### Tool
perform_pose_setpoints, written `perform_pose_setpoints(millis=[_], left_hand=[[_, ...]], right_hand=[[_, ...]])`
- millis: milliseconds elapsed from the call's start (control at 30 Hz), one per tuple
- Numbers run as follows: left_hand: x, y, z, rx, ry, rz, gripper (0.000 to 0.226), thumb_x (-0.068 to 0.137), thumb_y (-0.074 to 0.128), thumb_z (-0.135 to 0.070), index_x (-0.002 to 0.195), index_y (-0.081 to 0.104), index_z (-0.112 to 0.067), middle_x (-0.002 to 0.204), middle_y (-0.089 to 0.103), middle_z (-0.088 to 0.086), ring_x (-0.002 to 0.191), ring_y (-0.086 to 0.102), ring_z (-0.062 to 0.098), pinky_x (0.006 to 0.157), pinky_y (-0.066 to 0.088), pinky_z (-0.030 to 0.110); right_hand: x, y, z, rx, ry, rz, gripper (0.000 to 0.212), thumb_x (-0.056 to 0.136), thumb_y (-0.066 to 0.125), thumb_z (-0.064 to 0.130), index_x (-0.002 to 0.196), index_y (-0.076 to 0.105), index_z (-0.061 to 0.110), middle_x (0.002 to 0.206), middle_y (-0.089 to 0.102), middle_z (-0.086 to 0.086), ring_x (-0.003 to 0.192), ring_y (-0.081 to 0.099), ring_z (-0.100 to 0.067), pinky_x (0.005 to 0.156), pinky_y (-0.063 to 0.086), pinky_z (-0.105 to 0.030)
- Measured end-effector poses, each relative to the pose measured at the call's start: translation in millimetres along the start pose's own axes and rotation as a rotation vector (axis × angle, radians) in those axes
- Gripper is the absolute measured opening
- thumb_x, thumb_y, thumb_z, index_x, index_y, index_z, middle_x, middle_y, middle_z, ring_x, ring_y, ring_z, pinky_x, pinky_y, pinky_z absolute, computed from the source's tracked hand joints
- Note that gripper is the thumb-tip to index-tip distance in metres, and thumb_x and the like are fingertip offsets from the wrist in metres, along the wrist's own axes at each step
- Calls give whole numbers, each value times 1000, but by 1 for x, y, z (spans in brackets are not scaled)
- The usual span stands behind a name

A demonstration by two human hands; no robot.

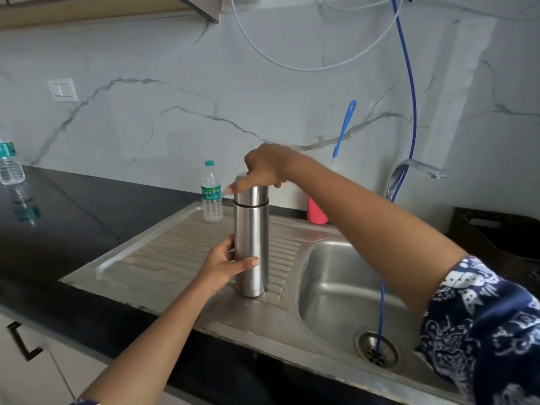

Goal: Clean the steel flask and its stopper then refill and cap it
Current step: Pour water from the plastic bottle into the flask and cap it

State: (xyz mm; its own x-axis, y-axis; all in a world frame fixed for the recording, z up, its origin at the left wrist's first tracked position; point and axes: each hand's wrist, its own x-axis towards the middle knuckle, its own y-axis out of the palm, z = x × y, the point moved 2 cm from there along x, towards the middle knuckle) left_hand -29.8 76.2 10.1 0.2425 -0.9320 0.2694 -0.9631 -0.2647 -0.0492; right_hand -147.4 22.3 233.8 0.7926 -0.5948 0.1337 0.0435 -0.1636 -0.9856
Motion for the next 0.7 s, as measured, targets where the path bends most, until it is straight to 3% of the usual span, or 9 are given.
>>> perform_pose_setpoints(millis=[67, 100, 133, 200, 233, 333, 567, 633, 700], left_hand=[[0, 0, 0, 1, 2, 5, 93, 31, 91, -58, 113, 58, -30, 109, 71, -4, 103, 67, 13, 81, 54, 25], [0, 0, 0, 0, 1, 6, 93, 31, 91, -58, 113, 58, -30, 108, 71, -4, 103, 67, 13, 81, 54, 24], [0, -1, 0, -4, 1, 6, 93, 31, 92, -58, 113, 58, -29, 108, 71, -4, 103, 67, 13, 81, 54, 24], [0, -1, 1, -9, -5, 9, 93, 31, 92, -56, 113, 58, -28, 108, 72, -4, 103, 67, 14, 81, 53, 25], [0, -1, 1, -8, -6, 9, 94, 31, 92, -56, 113, 58, -28, 107, 72, -4, 103, 67, 14, 81, 53, 25], [0, -1, 1, -1, -2, 3, 93, 32, 92, -55, 114, 58, -27, 107, 72, -5, 102, 67, 14, 81, 53, 24], [0, -1, 1, 16, 5, -9, 96, 31, 92, -57, 115, 58, -28, 110, 71, -2, 104, 67, 16, 86, 52, 30], [1, -2, 1, 22, -4, 8, 96, 31, 92, -57, 116, 57, -29, 112, 70, -1, 106, 66, 18, 89, 52, 33], [1, -2, 1, 23, -11, 18, 96, 32, 93, -56, 116, 57, -29, 112, 70, -1, 107, 66, 18, 89, 52, 34]], right_hand=[[2, 5, 7, -179, 41, -111, 73, 79, 34, 82, 84, 56, 12, 72, 55, -1, 75, 55, -22, 63, 39, -30], [1, 5, 5, -104, 37, -64, 73, 80, 32, 81, 93, 55, 13, 81, 58, -2, 80, 56, -22, 65, 41, -31], [0, 5, -1, 74, 13, 51, 69, 83, 36, 77, 108, 54, 15, 100, 61, -4, 92, 58, -22, 71, 46, -32], [-8, 1, -19, 453, -81, 291, 59, 89, 53, 56, 137, 40, 25, 137, 47, 0, 121, 49, -17, 93, 47, -34], [-11, 2, -26, 574, -142, 352, 59, 90, 61, 41, 142, 36, 29, 141, 43, 5, 125, 45, -13, 99, 45, -34], [-9, 10, -33, 680, -182, 260, 60, 83, 73, 17, 137, 48, 26, 120, 52, 4, 104, 56, -8, 93, 50, -25], [-1, 8, -17, 466, -65, 9, 51, 69, 82, 39, 110, 61, 16, 99, 54, 2, 80, 56, -9, 68, 54, -25], [-1, 14, -17, 426, -81, -5, 51, 73, 78, 42, 111, 57, 17, 97, 52, 5, 83, 52, -11, 70, 45, -25], [-2, 28, -18, 594, -100, 32, 48, 78, 76, 35, 114, 52, 15, 98, 53, 4, 90, 51, -13, 77, 43, -27]])
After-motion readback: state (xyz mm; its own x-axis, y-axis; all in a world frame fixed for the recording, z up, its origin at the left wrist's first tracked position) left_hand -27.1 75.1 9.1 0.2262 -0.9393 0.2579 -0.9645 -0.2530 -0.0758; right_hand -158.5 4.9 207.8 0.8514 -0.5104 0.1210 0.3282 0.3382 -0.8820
